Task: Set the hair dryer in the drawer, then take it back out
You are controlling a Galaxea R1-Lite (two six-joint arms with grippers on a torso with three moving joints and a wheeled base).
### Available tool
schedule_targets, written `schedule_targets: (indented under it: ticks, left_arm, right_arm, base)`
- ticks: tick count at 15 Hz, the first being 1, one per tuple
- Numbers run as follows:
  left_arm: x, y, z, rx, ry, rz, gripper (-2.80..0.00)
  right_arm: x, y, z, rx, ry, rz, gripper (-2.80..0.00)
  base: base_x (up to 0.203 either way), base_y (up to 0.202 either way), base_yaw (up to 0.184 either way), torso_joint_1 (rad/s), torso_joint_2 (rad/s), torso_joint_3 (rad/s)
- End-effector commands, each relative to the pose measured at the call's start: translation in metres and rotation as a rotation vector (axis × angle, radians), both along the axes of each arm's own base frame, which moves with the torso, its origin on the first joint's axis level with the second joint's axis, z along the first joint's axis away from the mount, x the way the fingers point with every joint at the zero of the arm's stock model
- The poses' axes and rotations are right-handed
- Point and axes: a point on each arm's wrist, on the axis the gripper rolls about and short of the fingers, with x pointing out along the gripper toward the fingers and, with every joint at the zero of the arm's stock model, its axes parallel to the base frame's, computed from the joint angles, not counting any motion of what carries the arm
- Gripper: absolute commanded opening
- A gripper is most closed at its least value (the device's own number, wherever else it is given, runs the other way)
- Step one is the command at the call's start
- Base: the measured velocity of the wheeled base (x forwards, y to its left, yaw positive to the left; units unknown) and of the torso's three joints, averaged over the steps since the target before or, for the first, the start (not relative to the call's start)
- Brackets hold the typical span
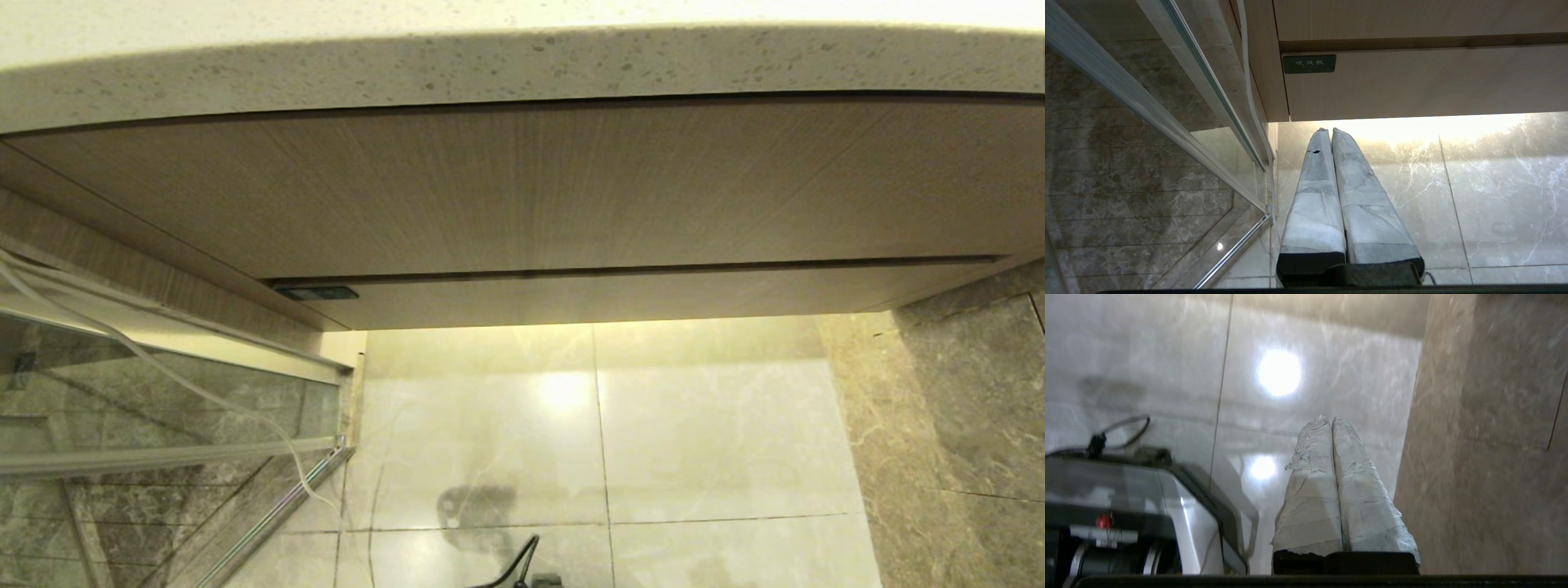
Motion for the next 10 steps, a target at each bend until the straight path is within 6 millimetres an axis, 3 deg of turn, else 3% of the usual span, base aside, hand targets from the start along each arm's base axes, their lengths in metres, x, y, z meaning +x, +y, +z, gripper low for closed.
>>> schedule_targets:
  ticks: [1, 4, 10]
  left_arm:
    - [0.0037, 0.0, -0.0109, 0.0, 0.038, 0.001, -2.8]
    - [0.0037, 0.0, -0.0109, -0.001, 0.038, 0.001, -2.8]
    - [0.0037, 0.0, -0.0109, 0.001, 0.038, 0.001, -2.8]
  right_arm:
    - [-0.0069, 0.0005, -0.0035, 0.008, -0.095, 0.021, -2.8]
    - [-0.0152, 0.0012, -0.007, 0.015, -0.183, 0.046, -2.8]
    - [-0.0139, 0.0012, -0.008, -0.055, -0.197, 0.045, -2.8]
  base:
    - [0.0, 0.0, 0.0, 0.0, 0.0, 0.0]
    - [0.0, 0.0, 0.0, 0.0, 0.0, 0.0]
    - [0.0, 0.0, 0.0, 0.0, 0.0, 0.0]
